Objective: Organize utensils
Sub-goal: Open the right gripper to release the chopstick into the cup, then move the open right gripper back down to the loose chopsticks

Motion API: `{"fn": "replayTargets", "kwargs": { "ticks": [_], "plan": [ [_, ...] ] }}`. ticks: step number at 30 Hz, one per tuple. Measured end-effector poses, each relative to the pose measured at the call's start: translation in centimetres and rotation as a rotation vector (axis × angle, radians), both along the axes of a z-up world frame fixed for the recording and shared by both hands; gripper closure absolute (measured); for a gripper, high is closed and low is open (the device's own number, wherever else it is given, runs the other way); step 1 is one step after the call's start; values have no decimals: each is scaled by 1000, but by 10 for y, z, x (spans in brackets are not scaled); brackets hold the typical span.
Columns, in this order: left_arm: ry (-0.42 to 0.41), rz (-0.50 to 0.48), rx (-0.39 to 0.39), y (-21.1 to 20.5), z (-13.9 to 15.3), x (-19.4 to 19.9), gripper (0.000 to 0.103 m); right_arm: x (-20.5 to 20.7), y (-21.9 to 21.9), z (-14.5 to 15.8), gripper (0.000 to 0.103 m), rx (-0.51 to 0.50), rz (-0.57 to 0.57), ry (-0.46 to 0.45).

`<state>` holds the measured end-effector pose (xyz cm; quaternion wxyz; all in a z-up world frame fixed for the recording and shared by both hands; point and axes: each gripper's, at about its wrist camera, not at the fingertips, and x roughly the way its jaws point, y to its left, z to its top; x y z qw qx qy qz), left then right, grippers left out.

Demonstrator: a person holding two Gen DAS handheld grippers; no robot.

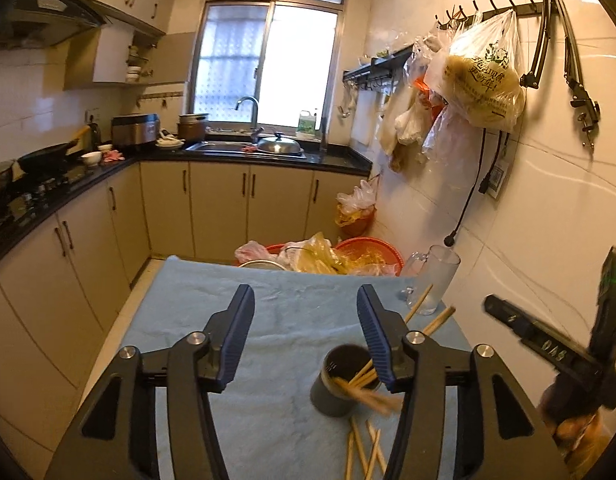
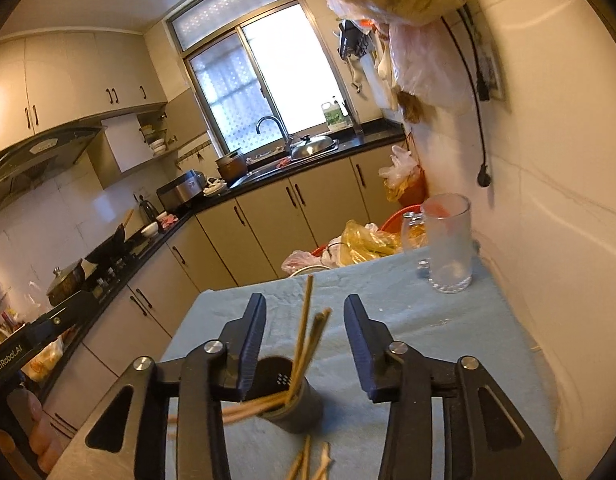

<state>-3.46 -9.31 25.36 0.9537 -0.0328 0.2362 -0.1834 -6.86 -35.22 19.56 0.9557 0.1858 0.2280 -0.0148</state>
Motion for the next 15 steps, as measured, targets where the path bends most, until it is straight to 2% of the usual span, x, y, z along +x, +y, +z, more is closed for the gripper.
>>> {"fn": "replayTargets", "kwargs": {
  "ticks": [8,12,15],
  "plan": [
    [49,39,10,28,-29,-44,45,-53,-3,-8,43,-103,7,81],
    [108,55,14,38,-52,-61,45,-75,-9,-24,42,-135,5,144],
    [131,70,45,41,-68,-74,45,-88,-11,-39,42,-156,11,194]
  ]
}}
